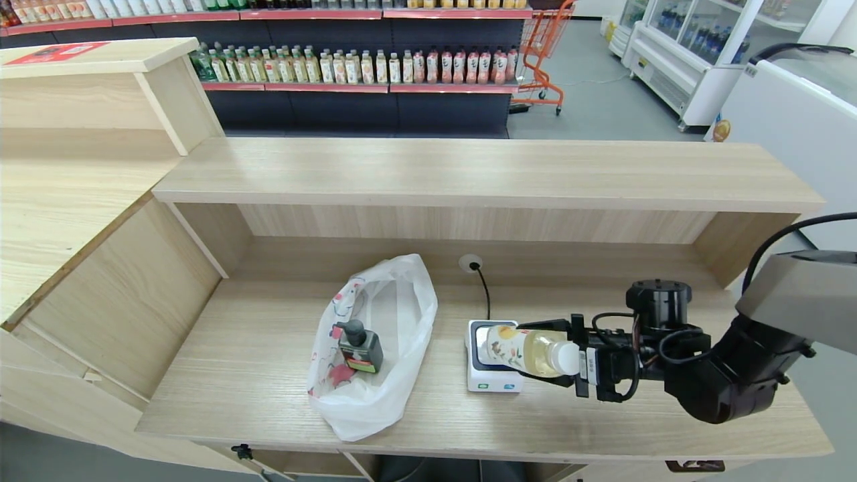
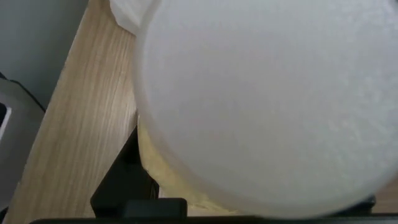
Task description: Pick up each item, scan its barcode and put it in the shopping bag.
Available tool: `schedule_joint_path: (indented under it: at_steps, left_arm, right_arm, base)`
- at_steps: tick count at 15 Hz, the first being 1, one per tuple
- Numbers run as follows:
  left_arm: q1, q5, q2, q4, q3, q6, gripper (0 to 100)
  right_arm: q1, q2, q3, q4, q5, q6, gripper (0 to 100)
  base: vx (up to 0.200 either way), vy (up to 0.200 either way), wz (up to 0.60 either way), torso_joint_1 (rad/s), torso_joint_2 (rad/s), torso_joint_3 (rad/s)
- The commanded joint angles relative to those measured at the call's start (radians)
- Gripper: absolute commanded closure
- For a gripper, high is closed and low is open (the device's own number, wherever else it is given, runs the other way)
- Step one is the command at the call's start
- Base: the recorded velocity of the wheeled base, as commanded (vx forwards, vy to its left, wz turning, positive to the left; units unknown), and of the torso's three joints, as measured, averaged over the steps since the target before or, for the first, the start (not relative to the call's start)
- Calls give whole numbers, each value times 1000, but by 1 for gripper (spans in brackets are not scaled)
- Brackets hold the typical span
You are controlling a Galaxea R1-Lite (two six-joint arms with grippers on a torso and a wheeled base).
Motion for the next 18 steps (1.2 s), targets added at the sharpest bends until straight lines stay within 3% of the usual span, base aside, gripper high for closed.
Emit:
schedule_joint_path:
  at_steps: [1,5,9,10,14,18]
  left_arm:
    - [0,0,0,0,0,0,0]
    - [0,0,0,0,0,0,0]
    - [0,0,0,0,0,0,0]
    - [0,0,1,0,0,0,0]
    - [0,2,0,0,0,-5,0]
    - [0,0,1,0,0,-2,0]
  right_arm:
    - [-27,-100,75,-7,2,28,100]
    - [-59,-293,267,-62,0,192,100]
    - [-61,-448,380,-242,-63,562,100]
    - [-61,-469,374,-263,-112,666,100]
    - [-30,-479,271,-263,-477,1065,100]
    - [8,-410,139,-121,-583,1201,100]
  base:
    - [0,0,0,0,0,0]
    - [0,0,0,0,0,0]
    - [0,0,0,0,0,0]
    - [0,0,0,0,0,0]
    - [0,200,0,0,0,1]
    - [0,100,0,10,6,-1]
